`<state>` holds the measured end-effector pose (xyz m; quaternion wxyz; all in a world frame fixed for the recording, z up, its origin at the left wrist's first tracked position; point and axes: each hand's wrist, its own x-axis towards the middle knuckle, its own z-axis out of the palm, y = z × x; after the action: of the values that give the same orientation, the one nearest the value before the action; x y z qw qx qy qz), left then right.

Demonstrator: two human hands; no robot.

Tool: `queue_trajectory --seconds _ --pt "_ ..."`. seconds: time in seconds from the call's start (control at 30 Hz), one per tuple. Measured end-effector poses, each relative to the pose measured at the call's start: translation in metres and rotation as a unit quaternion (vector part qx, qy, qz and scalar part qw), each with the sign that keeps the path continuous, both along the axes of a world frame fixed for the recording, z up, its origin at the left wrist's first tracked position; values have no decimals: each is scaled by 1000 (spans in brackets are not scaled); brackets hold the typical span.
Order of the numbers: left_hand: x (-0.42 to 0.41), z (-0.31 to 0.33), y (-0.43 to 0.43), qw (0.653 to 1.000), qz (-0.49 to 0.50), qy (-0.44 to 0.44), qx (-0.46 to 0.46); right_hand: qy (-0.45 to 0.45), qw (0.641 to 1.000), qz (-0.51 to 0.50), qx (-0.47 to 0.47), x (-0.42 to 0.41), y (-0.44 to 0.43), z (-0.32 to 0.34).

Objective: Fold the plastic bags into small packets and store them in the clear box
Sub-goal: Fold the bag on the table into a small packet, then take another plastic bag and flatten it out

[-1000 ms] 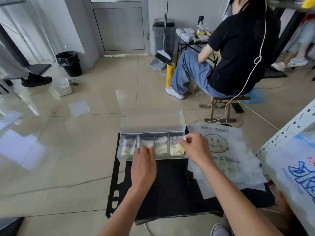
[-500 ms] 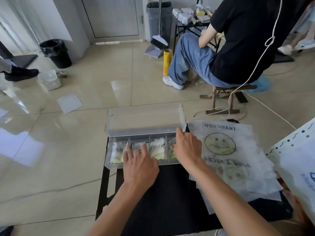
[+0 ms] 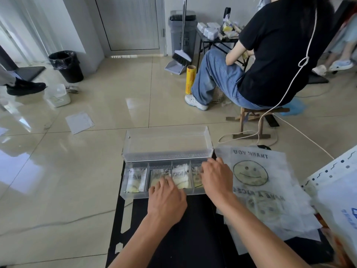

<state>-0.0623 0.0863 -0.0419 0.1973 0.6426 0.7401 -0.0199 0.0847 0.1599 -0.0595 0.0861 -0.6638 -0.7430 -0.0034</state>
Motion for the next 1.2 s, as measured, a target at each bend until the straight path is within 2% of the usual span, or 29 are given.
queue_trajectory --seconds 0.1,0.33,0.5,0.63,0.7,0.77,0.8,0.83,0.9,0.97,1.03,1.13,1.2 --pt "0 3 2 1000 7 5 -7 -5 999 33 -23 3 4 -5" --pt "-2 15 4 1000 8 -3 -7 99 987 64 -113 20 7 14" --pt "-3 24 2 1000 14 -8 -4 175 978 75 -87 35 3 27" --pt "-8 35 -2 999 22 -28 -25 268 957 94 -58 45 -3 42" --pt "-12 40 -4 999 28 -38 -26 281 958 58 -10 54 -4 47" --pt "-16 45 -8 998 25 -47 -22 257 966 -36 18 69 -2 51" --pt "-18 48 -10 998 21 -49 -20 219 971 -91 -11 79 -2 50" --pt "-19 50 -12 998 18 -52 -20 161 974 -141 -72 88 -2 47" --pt "-20 56 -17 998 16 -48 -25 61 955 -175 -230 99 -9 37" --pt "-20 61 -23 999 16 -39 -22 38 933 -149 -326 100 -23 23" --pt "-16 63 -29 999 9 -52 -1 51 939 -115 -320 99 -38 8" --pt "-5 63 -39 995 -13 -94 -1 115 957 -82 -254 104 -51 -4" --pt "5 60 -44 992 -24 -120 -16 124 966 -70 -217 107 -55 0"
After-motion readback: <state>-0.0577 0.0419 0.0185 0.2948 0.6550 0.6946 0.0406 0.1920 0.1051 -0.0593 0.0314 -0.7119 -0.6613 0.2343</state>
